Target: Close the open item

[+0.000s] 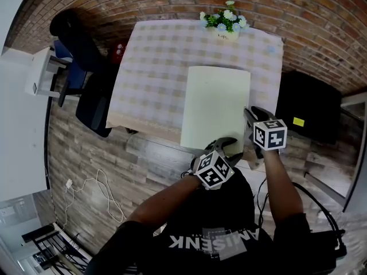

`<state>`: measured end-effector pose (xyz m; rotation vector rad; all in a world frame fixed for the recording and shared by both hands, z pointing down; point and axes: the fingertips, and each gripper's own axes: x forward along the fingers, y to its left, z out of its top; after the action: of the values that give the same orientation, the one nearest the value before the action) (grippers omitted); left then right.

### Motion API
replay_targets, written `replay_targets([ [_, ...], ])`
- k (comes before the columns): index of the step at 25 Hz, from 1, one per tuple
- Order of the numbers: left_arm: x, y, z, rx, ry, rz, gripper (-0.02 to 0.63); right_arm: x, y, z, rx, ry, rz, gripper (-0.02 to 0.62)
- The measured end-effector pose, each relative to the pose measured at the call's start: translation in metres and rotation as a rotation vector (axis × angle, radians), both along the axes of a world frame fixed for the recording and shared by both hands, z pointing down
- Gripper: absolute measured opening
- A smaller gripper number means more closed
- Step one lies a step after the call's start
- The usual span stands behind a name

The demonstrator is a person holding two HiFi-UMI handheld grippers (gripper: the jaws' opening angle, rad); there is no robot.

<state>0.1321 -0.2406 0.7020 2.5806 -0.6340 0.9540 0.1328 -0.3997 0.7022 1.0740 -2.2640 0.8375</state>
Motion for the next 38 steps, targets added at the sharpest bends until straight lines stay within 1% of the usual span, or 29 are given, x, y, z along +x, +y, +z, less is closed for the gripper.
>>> replay_targets([
  [1,0.001,0.001,0.0,-0.004,-0.001,0.007,0.215,0.0,0.0,0.0,-0.003,-0.002,0.002,0.155],
  [5,0.001,0.003,0.0,-0.044,0.009,0.015,0.216,0.002,0.0,0.0,-0.004,-0.009,0.014,0.164],
  [9,0.002,0.001,0.002,-0.043,0.001,0.012,0.216,0.002,0.0,0.002,-0.002,-0.022,0.029,0.169],
  [15,0.001,0.001,0.003,-0.049,0.001,0.008,0.216,0.001,0.0,0.002,0.02,0.024,0.016,0.17],
  [19,0.001,0.002,0.002,-0.083,0.017,0.009,0.217,0.003,0.001,0.004,0.008,-0.018,0.052,0.172],
  [21,0.001,0.001,0.002,-0.083,0.022,0.009,0.218,0.004,0.001,0.005,0.0,-0.043,0.073,0.173],
  [28,-0.003,0.006,-0.006,-0.069,0.06,0.037,0.216,0.011,0.005,0.004,-0.015,-0.04,0.123,0.203],
  [31,-0.012,0.0,-0.016,-0.065,0.096,0.01,0.216,0.015,0.009,0.002,-0.012,0.002,0.124,0.204],
  [33,-0.019,-0.009,-0.032,-0.045,0.121,-0.019,0.216,0.018,0.013,-0.002,0.001,0.031,0.122,0.204],
  [38,-0.044,-0.019,-0.066,0.022,0.178,-0.099,0.216,0.019,0.022,-0.032,0.047,0.005,0.136,0.204],
])
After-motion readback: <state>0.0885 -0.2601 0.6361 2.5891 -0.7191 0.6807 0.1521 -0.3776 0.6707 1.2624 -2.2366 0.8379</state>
